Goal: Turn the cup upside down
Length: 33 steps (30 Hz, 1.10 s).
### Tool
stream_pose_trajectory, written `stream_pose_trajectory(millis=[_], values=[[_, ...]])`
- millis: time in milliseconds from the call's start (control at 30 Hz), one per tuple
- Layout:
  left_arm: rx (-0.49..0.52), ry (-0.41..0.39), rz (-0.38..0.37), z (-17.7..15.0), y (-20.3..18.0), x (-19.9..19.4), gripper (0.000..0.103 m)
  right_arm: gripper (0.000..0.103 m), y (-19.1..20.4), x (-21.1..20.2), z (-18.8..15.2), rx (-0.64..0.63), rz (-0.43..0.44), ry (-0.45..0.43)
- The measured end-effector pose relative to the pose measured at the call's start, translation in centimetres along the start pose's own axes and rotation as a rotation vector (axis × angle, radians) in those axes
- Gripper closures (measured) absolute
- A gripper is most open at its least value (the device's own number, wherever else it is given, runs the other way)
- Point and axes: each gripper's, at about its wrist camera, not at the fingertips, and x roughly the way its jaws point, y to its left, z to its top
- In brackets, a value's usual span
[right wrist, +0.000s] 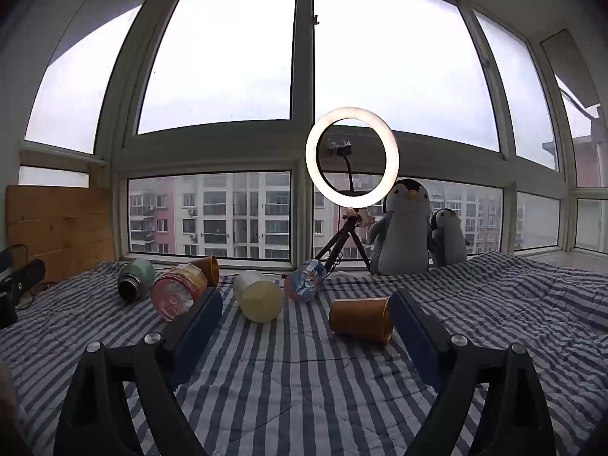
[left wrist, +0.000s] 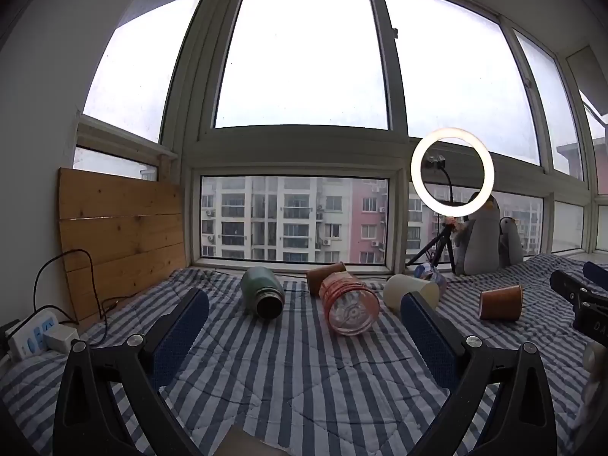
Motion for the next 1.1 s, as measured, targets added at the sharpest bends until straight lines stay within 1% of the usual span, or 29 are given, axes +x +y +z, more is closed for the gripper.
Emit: stream_pose_trajectory(millis=[100,133,167,200,267,333,400,433,1100], values=[[-0.004,0.01,-0.004,0.0,0.0,0.6,0.001,0.009,-0.1,-0.1,0.0,0.004,0.001,-0.008],[-0.023,0.002,-0.003,0.2,0.9,0.6,0.001,0.008,-0.1,-0.1,0.0,0.005,0.001,-0.009],[0.004,0.006,0.003,0.1,-0.1,0.3,0.001,0.006,-0.2,-0.1,0.0,0.007,0.001,-0.01],[0.005,0.008,0.003,0.1,-0.1,0.5,0.001,0.003,-0.2,-0.1,0.0,0.007,0.001,-0.01],[0.006,0.006,0.001,-0.1,-0.2,0.5,0.001,0.002,-0.3,-0.1,0.0,0.006,0.002,-0.008],[0.005,0.002,0.002,-0.2,-0.2,0.8,0.001,0.001,-0.7,-0.4,0.4,0.006,0.004,-0.01],[0.001,-0.02,0.0,-0.4,-0.2,-0.1,0.001,0.001,-0.8,-0.4,0.5,0.004,0.003,-0.007],[0.001,-0.019,0.002,-0.4,-0.3,-0.1,0.001,0.001,0.0,-0.1,0.3,-0.003,0.002,-0.009],[0.0,-0.014,0.001,-0.3,-0.3,-0.1,0.001,0.001,0.1,-0.2,0.3,-0.001,0.001,-0.019]])
